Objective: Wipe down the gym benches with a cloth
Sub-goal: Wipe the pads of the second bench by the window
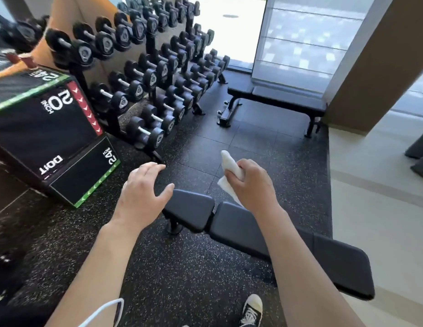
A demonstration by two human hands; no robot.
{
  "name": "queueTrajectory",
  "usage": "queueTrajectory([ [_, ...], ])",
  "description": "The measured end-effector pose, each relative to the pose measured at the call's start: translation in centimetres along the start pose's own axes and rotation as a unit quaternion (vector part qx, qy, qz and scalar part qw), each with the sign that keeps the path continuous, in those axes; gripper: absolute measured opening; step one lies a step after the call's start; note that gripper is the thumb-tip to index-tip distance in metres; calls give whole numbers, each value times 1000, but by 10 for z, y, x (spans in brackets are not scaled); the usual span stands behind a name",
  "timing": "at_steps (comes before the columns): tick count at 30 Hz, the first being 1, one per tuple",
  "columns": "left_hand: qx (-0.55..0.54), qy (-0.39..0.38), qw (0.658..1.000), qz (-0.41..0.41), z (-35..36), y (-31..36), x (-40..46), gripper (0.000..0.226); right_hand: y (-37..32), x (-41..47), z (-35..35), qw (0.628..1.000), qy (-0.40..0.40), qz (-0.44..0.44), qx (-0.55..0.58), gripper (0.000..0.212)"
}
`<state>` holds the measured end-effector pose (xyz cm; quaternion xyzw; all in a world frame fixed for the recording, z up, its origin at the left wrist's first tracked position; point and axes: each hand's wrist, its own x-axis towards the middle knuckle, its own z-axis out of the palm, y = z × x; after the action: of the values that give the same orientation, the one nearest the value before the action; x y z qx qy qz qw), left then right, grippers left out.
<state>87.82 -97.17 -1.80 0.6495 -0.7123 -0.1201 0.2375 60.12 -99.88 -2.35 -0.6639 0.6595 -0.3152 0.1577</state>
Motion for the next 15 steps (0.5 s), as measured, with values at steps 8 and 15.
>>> queueTrajectory([
  [8,-10,30,999,-45,-26,-42,-13,53,-52,13,45,998,-31,-63,0,34],
  [15,11,45,997,-66,-35,-60,25,51,-64,64,71,993,-55,-102,6,35],
])
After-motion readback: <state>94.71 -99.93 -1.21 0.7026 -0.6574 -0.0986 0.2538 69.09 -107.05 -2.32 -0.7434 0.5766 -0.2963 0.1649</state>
